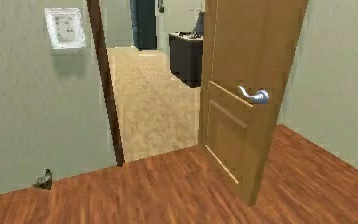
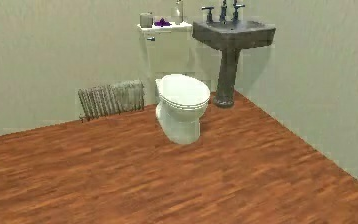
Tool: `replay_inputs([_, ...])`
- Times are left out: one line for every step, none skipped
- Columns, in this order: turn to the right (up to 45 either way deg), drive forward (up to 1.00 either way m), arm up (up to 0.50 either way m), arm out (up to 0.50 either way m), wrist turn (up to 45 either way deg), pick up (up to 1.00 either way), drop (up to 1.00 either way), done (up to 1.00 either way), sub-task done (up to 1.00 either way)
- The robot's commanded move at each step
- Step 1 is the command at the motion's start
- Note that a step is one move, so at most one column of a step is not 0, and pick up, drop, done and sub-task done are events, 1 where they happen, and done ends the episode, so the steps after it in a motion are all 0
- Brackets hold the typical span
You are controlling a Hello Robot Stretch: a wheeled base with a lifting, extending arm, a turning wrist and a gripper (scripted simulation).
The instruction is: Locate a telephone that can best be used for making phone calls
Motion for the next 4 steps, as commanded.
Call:
replay_inputs([0.0,1.00,0.00,0.00,0.0,0.00,0.00,0.00,0.00])
replay_inputs([0.0,0.75,0.00,0.00,0.0,0.00,0.00,0.00,0.00])
replay_inputs([-24.0,0.00,0.00,0.00,0.0,0.00,0.00,0.00,0.00])
replay_inputs([0.0,0.30,0.00,0.00,0.0,0.00,0.00,0.00,0.00])
